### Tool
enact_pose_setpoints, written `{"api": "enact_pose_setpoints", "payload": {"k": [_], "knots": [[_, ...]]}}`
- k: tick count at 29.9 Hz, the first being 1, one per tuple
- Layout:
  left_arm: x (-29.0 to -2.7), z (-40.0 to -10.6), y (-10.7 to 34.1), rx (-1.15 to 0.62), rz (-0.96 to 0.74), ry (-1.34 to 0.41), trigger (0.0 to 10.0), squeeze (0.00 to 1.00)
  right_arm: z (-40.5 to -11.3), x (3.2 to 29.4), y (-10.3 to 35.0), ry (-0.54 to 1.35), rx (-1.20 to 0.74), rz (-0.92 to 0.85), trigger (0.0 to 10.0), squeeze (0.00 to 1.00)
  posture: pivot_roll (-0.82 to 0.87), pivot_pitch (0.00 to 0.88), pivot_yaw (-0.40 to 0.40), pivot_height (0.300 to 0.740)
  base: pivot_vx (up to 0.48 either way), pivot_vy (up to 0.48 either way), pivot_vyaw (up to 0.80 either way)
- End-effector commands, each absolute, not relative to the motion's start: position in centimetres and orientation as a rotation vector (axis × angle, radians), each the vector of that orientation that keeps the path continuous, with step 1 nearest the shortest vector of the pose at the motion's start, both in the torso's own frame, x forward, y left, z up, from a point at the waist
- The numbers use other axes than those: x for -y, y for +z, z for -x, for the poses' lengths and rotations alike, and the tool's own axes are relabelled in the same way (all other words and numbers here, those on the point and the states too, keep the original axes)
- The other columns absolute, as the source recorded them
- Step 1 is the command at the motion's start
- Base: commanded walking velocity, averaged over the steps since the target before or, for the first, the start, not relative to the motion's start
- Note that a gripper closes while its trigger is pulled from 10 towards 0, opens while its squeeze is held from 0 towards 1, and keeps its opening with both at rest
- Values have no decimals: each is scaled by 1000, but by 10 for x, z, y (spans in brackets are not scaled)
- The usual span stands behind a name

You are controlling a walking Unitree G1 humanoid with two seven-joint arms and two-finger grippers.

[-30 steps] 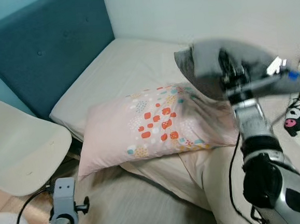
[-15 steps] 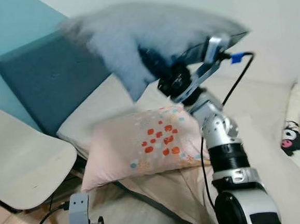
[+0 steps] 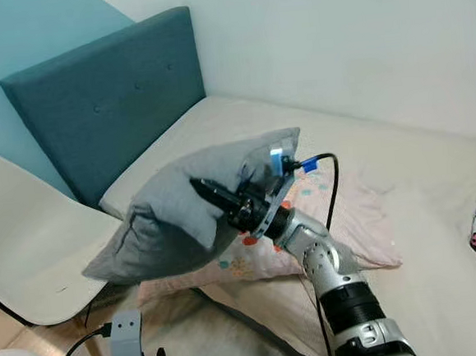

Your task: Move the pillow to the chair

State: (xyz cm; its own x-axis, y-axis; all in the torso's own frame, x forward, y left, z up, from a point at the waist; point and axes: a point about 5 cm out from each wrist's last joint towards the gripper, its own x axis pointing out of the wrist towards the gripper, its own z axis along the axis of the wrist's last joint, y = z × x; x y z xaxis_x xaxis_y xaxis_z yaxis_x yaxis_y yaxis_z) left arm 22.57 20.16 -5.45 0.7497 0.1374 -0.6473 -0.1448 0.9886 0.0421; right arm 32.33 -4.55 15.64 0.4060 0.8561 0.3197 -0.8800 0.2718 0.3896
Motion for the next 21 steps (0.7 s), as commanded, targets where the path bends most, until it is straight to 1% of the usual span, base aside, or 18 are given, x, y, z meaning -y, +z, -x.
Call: {"api": "enact_pose_setpoints", "payload": {"k": [1, 4, 10, 12, 13, 15, 16, 21], "knots": [[-198, -220, -59, -738, 8, 139, 10000, 0, -322, 41, 151, 1160, 49, -539, 0, 27, -105, 0, 52, 716, 0, 0, 688], [-196, -217, -62, -753, 2, 131, 10000, 0, -319, 40, 140, 1132, 10, -540, 0, 35, -106, 0, 57, 716, 0, 0, 698], [-196, -213, -64, -769, -1, 127, 10000, 0, -318, 39, 135, 1117, -6, -539, 0, 35, -107, 0, 58, 716, 0, 0, 725], [-195, -210, -66, -782, 1, 126, 10000, 0, -320, 41, 131, 1056, -16, -528, 0, 31, -108, 0, 59, 716, 0, 0, 725], [-195, -208, -67, -789, 3, 125, 10000, 0, -325, 45, 129, 994, -26, -525, 0, 0, -108, 0, 59, 716, 0, 0, 0], [-195, -208, -67, -789, 3, 125, 10000, 0, -325, 45, 129, 994, -26, -525, 0, 0, -108, 0, 59, 716, 0, 0, 0], [-194, -207, -68, -794, 3, 125, 10000, 0, -329, 48, 127, 948, -31, -502, 0, 0, -108, 0, 59, 716, 0, 0, 0], [-194, -205, -70, -805, 3, 121, 10000, 0, -334, 51, 127, 904, -33, -483, 0, 0, -112, 0, 63, 716, 0, 0, 800]]}}
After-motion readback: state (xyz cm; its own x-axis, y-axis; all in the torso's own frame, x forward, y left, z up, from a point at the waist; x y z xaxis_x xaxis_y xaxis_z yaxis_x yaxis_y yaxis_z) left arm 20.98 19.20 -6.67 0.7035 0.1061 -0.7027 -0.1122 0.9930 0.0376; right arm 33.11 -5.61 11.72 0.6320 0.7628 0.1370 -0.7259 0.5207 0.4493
